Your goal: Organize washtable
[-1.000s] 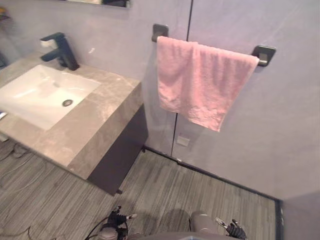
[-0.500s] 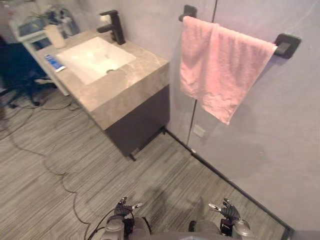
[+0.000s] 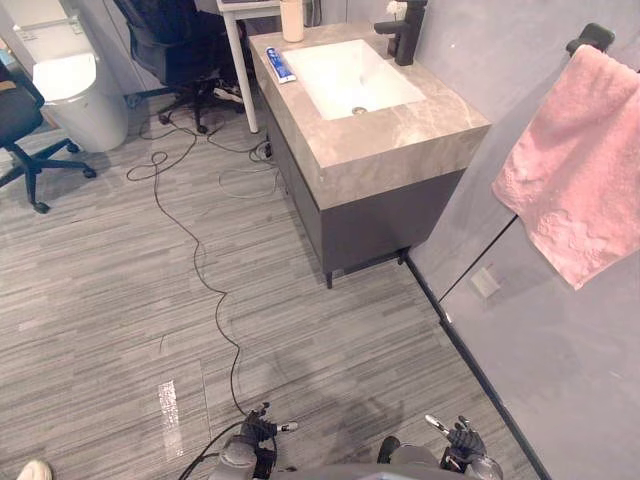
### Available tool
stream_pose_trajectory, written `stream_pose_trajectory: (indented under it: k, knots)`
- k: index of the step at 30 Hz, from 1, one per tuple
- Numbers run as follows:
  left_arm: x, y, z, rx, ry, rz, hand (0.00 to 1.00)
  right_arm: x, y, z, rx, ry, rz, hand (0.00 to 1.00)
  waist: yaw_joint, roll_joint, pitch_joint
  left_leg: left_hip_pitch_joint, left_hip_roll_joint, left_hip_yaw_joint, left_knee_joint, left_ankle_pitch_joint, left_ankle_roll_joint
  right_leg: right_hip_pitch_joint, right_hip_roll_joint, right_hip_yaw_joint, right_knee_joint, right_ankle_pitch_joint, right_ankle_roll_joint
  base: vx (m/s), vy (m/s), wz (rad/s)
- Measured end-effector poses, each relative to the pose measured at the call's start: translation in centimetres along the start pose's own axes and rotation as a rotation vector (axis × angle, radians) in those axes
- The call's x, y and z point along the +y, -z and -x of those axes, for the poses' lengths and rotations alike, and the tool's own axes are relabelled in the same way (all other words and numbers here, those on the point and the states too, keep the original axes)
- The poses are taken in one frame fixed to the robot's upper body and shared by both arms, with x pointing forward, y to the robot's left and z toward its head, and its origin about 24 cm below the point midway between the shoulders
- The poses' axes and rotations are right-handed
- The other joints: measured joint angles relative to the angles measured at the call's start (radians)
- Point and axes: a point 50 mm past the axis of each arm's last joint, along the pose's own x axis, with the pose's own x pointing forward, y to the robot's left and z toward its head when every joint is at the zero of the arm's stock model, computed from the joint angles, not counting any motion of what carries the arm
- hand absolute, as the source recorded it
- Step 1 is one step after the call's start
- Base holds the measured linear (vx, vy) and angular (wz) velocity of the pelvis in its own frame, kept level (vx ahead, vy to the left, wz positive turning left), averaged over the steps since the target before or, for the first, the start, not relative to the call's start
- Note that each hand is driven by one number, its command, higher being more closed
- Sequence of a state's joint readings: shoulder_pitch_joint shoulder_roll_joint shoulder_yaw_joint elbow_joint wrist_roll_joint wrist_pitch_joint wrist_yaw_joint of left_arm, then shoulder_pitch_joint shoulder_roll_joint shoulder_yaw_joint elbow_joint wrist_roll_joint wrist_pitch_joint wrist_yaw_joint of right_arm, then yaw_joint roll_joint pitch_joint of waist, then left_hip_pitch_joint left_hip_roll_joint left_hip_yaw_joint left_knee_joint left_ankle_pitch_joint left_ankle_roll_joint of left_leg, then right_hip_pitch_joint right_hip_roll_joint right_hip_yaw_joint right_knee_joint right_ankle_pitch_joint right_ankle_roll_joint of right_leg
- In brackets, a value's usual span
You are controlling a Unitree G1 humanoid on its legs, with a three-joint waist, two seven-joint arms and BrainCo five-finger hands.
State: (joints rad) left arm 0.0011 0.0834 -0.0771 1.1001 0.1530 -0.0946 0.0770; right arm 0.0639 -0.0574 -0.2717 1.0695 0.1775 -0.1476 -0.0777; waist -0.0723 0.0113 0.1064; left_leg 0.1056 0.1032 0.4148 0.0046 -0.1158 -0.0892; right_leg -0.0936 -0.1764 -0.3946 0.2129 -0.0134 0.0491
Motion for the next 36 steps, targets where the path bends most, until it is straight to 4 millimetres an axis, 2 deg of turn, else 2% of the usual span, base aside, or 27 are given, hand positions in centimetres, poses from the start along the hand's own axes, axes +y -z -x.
stream_pose_trajectory:
  k: [1, 3, 6, 8, 10, 13, 15, 17, 21, 26, 27, 29, 30, 31, 32, 33, 34, 36]
  knots:
    - [0.0, 0.0, 0.0, -0.001, 0.002, -0.008, 0.0, 0.1, -0.1, 0.0, -0.003, -0.004, 0.003, 0.0, -0.001, -0.003, 0.002, -0.006, -0.001, -0.004, 0.001, 0.003, 0.004, -0.014, 0.004, 0.025, 0.019, 0.003, 0.001, -0.05, 0.111, 0.14]
    - [0.2, 0.1, 0.0, 0.002, 0.003, -0.018, 0.0, 0.4, -0.1, 0.0, 0.0, -0.016, 0.013, 0.0, 0.001, -0.022, 0.011, -0.013, -0.001, -0.028, 0.005, 0.011, 0.016, -0.043, 0.011, 0.147, 0.08, 0.007, -0.001, -0.05, 0.174, 0.28]
    - [0.6, 0.8, 0.2, 0.021, -0.003, -0.015, 0.0, 0.6, 0.2, 0.0, 0.009, -0.038, 0.034, 0.0, 0.007, -0.039, 0.003, -0.013, -0.001, -0.061, 0.0, 0.026, 0.016, -0.035, 0.017, 0.197, 0.089, 0.008, 0.0, -0.04, 0.086, 0.35]
    - [1.0, 0.9, 0.2, 0.025, -0.015, 0.005, 0.0, 0.9, 0.4, 0.1, 0.018, -0.059, 0.054, 0.0, 0.027, -0.041, 0.001, -0.015, -0.004, -0.075, -0.006, 0.036, 0.015, -0.013, 0.021, 0.2, 0.045, 0.008, 0.001, -0.04, 0.002, 0.19]
    - [1.4, 0.9, 0.2, 0.027, -0.026, -0.004, 0.0, 1.4, 0.8, 0.2, 0.037, -0.085, 0.074, 0.0, 0.031, -0.058, -0.011, -0.036, -0.013, -0.097, -0.023, 0.06, 0.017, 0.025, 0.026, 0.22, -0.067, 0.01, 0.004, -0.06, -0.017, 0.22]
    - [2.0, 1.3, 0.2, 0.042, -0.046, 0.016, 0.0, 1.9, 1.1, 0.3, 0.043, -0.104, 0.089, 0.0, 0.031, -0.069, -0.018, -0.051, -0.02, -0.117, -0.046, 0.092, 0.01, 0.042, 0.034, 0.229, -0.148, 0.01, 0.005, -0.05, -0.065, 0.2]
    - [2.2, 1.5, 0.2, 0.058, -0.056, 0.046, 0.0, 1.9, 0.9, 0.2, 0.039, -0.108, 0.102, 0.0, 0.031, -0.061, -0.016, -0.044, -0.01, -0.131, -0.094, 0.136, 0.003, 0.046, 0.053, 0.228, -0.167, 0.01, 0.013, -0.07, -0.103, 0.16]
    - [2.1, 1.5, 0.2, 0.062, -0.058, 0.065, 0.0, 1.8, 0.9, 0.2, 0.039, -0.108, 0.103, 0.0, 0.031, -0.058, -0.015, -0.042, 0.003, -0.146, -0.099, 0.146, -0.002, 0.051, 0.065, 0.219, -0.166, 0.002, 0.021, -0.07, -0.093, 0.14]
    - [1.3, 1.6, 0.2, 0.064, -0.043, 0.088, 0.0, 1.5, 1.0, 0.2, 0.04, -0.104, 0.141, 0.0, 0.031, -0.052, -0.02, -0.016, 0.015, -0.154, -0.108, 0.15, -0.007, 0.082, 0.076, 0.212, -0.167, -0.009, 0.029, -0.04, -0.032, 0.05]
    - [1.1, 1.7, 0.2, 0.073, -0.037, 0.089, 0.0, 1.3, 1.0, 0.2, 0.042, -0.106, 0.131, 0.0, 0.028, -0.048, -0.023, -0.014, 0.003, -0.181, -0.108, 0.15, -0.006, 0.099, 0.063, 0.194, -0.166, -0.014, 0.035, -0.01, 0.02, 0.14]
    - [1.2, 1.7, 0.2, 0.074, -0.038, 0.091, 0.0, 1.3, 1.1, 0.2, 0.045, -0.106, 0.131, 0.0, 0.03, -0.047, -0.021, -0.017, 0.001, -0.193, -0.095, 0.149, -0.005, 0.099, 0.061, 0.191, -0.154, -0.029, 0.026, 0.01, 0.023, 0.39]
    - [1.6, 1.5, 0.2, 0.064, -0.052, 0.107, 0.0, 1.5, 1.1, 0.2, 0.052, -0.107, 0.128, 0.0, 0.025, -0.059, -0.015, -0.088, 0.002, -0.22, 0.021, 0.099, 0.005, 0.092, 0.052, 0.189, -0.118, -0.065, 0.032, -0.01, -0.003, 0.57]
    - [1.9, 1.1, 0.1, 0.043, -0.067, 0.136, 0.0, 1.3, 0.8, 0.0, 0.05, -0.101, 0.129, 0.0, 0.03, -0.057, 0.004, -0.164, 0.011, -0.249, 0.192, 0.035, 0.013, 0.092, 0.048, 0.182, -0.085, -0.093, 0.035, -0.03, -0.008, 0.86]
    - [2.2, 0.4, 0.0, 0.012, -0.082, 0.168, 0.0, 1.0, 0.4, -0.2, 0.041, -0.091, 0.128, 0.0, 0.031, -0.051, 0.026, -0.235, 0.019, -0.265, 0.335, 0.003, 0.012, 0.103, 0.04, 0.155, -0.057, -0.11, 0.034, -0.06, 0.008, 0.83]
    - [2.2, 0.2, 0.0, 0.003, -0.087, 0.187, 0.0, 0.8, 0.3, -0.2, 0.038, -0.085, 0.125, 0.0, 0.033, -0.045, 0.036, -0.259, 0.023, -0.273, 0.375, -0.006, 0.003, 0.11, 0.035, 0.145, -0.049, -0.117, 0.034, -0.06, 0.029, 0.67]
    - [2.3, 0.1, 0.0, -0.007, -0.098, 0.224, 0.0, 0.5, 0.2, -0.3, 0.037, -0.076, 0.121, 0.0, 0.048, -0.043, 0.048, -0.28, 0.032, -0.283, 0.408, -0.024, 0.005, 0.118, 0.027, 0.128, -0.052, -0.12, 0.032, -0.02, 0.047, 0.39]
    - [2.3, 0.0, 0.0, -0.009, -0.105, 0.239, 0.0, 0.3, 0.1, -0.3, 0.036, -0.07, 0.12, 0.0, 0.058, -0.028, 0.049, -0.287, 0.044, -0.271, 0.41, -0.054, 0.013, 0.121, 0.031, 0.122, -0.063, -0.12, 0.035, 0.02, 0.078, 0.34]
    - [2.7, 0.3, 0.0, -0.003, -0.124, 0.264, 0.0, 0.1, -0.2, -0.4, 0.027, -0.061, 0.121, 0.0, 0.056, -0.016, 0.049, -0.327, 0.068, -0.236, 0.412, -0.082, 0.025, 0.119, 0.027, 0.111, -0.078, -0.131, 0.059, 0.09, 0.146, 0.26]
